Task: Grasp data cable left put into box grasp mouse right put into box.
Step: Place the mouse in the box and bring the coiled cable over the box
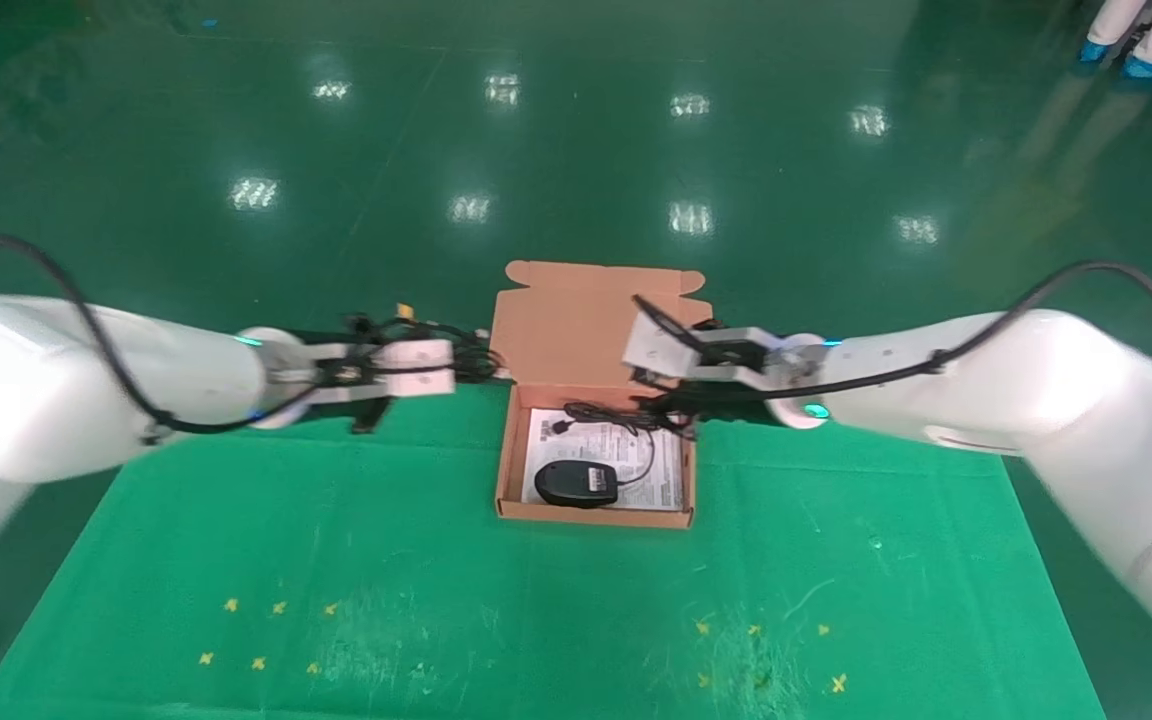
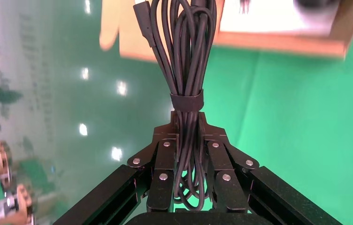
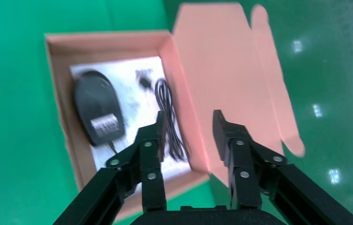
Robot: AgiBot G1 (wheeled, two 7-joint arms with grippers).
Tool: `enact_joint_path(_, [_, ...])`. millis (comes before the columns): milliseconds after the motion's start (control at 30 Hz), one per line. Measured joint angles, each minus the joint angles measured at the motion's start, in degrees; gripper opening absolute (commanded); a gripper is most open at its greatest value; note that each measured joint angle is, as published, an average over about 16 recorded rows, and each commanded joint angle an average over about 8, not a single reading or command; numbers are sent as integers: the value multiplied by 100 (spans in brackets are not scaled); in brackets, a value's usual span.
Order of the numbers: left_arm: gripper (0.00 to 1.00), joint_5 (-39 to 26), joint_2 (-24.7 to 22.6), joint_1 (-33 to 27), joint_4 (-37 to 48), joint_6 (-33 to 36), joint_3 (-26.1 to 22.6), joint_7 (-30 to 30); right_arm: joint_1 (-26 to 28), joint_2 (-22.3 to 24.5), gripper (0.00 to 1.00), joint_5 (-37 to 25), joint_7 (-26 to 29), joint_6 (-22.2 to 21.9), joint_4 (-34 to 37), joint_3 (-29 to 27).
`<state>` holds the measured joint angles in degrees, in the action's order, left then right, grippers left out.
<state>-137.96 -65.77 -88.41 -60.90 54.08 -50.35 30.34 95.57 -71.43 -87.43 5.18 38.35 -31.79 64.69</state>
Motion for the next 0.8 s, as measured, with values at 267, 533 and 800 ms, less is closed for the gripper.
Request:
enact_joint_path(267, [0,595,-722,75,1240,-1035,-72,-892,73,634,100,-180,322,33,-502,46])
enact_joint_path(533, [0,1441,-1177,81,2034,-1741,-373,-1736,192,1370,100,-505,875,96,-1256,133])
enact_joint_path(800, [1,2378,-1277,80,2157,-2134,-976,-2206,268,2041,100,-853,1485,123,-2088,201])
